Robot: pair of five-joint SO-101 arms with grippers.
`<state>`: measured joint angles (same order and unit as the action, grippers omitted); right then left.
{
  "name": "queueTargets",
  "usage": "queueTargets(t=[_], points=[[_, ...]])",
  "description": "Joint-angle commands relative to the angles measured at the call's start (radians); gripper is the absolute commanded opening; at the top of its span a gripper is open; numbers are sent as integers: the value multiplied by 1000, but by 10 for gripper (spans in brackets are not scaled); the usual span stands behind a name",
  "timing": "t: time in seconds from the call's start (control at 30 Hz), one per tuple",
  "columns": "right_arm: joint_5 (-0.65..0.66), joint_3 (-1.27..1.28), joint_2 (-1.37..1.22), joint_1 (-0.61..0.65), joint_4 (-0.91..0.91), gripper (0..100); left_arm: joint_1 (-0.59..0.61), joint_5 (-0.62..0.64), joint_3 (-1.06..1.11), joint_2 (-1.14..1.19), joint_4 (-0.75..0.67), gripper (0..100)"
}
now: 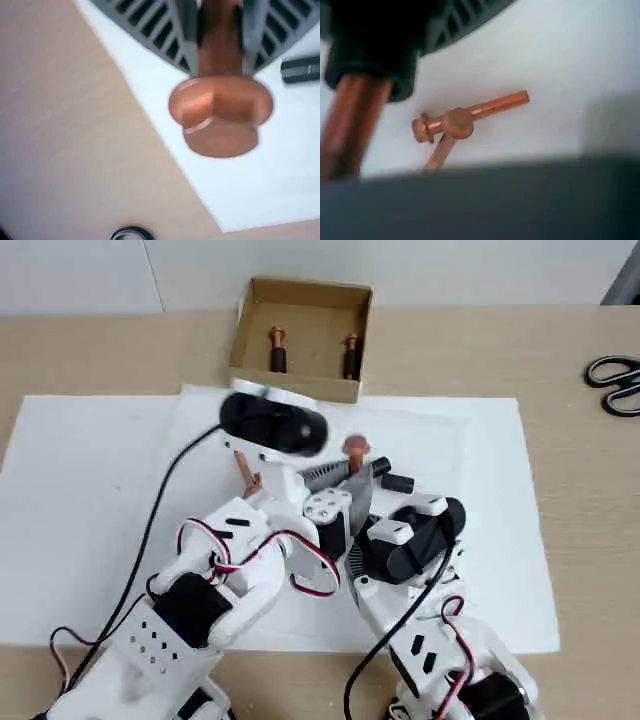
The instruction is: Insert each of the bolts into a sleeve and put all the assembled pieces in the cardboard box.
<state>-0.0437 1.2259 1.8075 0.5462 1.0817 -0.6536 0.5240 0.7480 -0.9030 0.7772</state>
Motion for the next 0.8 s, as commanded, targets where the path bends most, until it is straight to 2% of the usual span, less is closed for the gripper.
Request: queueTargets(t=[0.0,0.23,0.5,0.77], points=[[-8,-11,8,1,-30,4,-3,12,-61,-18,18,6],[-6,-11,8,-1,-30,4,-3,9,-24,-18,21,6],[-6,-11,8,-1,-30,4,-2,8,-16,-21,173,6],[-6,-11,8,-1,-28,4,0,-48,39,-23,195,6]])
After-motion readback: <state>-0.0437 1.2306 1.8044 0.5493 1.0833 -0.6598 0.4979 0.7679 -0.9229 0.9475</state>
